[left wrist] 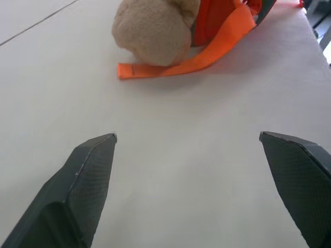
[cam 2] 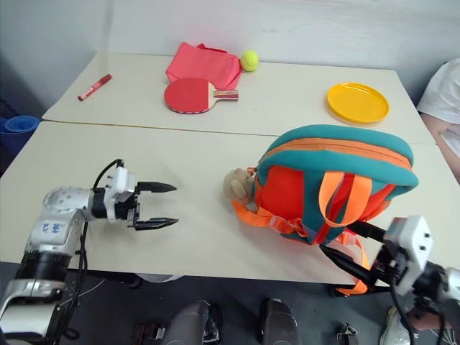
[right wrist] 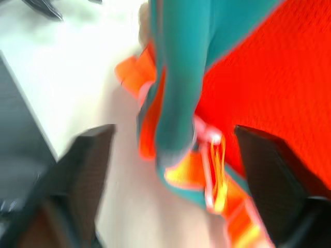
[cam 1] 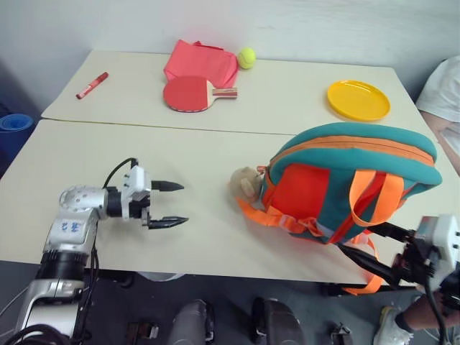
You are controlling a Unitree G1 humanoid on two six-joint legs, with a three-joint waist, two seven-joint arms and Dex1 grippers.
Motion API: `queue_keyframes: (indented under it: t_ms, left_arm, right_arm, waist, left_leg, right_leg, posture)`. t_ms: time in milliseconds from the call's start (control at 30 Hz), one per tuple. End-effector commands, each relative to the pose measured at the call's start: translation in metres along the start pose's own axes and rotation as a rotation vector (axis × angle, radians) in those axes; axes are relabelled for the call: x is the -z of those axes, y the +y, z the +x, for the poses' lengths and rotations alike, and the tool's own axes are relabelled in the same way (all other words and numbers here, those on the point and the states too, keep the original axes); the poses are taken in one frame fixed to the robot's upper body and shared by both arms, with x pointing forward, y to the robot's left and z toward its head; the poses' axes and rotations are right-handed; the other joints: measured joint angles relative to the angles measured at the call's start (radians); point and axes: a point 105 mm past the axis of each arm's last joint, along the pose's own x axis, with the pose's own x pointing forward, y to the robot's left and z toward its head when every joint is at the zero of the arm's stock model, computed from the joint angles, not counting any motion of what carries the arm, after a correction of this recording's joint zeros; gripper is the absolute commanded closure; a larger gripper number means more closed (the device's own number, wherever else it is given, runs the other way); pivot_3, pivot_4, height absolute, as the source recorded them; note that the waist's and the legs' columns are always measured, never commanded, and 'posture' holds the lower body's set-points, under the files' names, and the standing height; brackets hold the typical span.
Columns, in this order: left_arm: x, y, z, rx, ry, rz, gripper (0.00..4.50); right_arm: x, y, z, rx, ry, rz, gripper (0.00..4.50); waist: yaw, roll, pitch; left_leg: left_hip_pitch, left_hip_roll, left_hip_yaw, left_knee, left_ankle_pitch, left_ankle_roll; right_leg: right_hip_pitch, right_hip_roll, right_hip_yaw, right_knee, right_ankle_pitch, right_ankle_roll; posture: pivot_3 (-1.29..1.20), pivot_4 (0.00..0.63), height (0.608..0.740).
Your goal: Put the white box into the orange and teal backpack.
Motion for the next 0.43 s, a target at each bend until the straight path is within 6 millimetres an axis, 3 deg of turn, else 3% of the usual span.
queue_keyframes:
  t_ms: [33, 167, 267, 433]
  left_arm:
    - [-0.006, -0.004, -0.021, -0.049, 0.066, 0.14, 0.0]
    - [0.004, -0.031, -0.042, -0.116, 0.075, 0.059, 0.0]
    - [0.008, -0.046, -0.046, -0.143, 0.053, -0.054, 0.0]
    - [0.012, -0.046, -0.047, -0.224, 0.072, -0.046, 0.0]
  right_arm:
    - [0.009, -0.024, -0.029, 0.093, 0.044, -0.128, 0.03]
    - [0.038, -0.033, -0.051, 0.08, 0.142, -0.2, 0.03]
    - [0.039, -0.044, -0.045, 0.087, 0.123, -0.25, 0.03]
    - [0.044, -0.051, -0.035, 0.071, 0.11, -0.254, 0.03]
  waist:
    - [0.002, 0.0, 0.0]
    - [-0.004, 0.001, 0.0]
    - [-0.01, 0.002, 0.0]
    - [-0.007, 0.002, 0.0]
  left_leg:
    - [0.0, -0.001, 0.0, 0.0, -0.001, 0.0]
    - [0.001, -0.001, 0.001, -0.002, -0.006, -0.006]
    - [0.002, -0.001, 0.001, -0.003, -0.006, -0.006]
    - [0.005, -0.001, 0.001, -0.002, -0.005, -0.009]
  right_leg:
    - [0.0, -0.001, 0.0, 0.0, 0.0, 0.0]
    - [0.0, -0.003, 0.0, -0.001, 0.0, 0.0]
    - [0.0, -0.002, 0.0, -0.002, 0.0, 0.0]
    - [0.0, -0.003, 0.002, 0.002, -0.001, -0.002]
  posture:
    - [0.0, 0.15, 0.74]
    - [0.0, 0.15, 0.74]
    - [0.0, 0.15, 0.74]
    - [0.0, 0.15, 0.74]
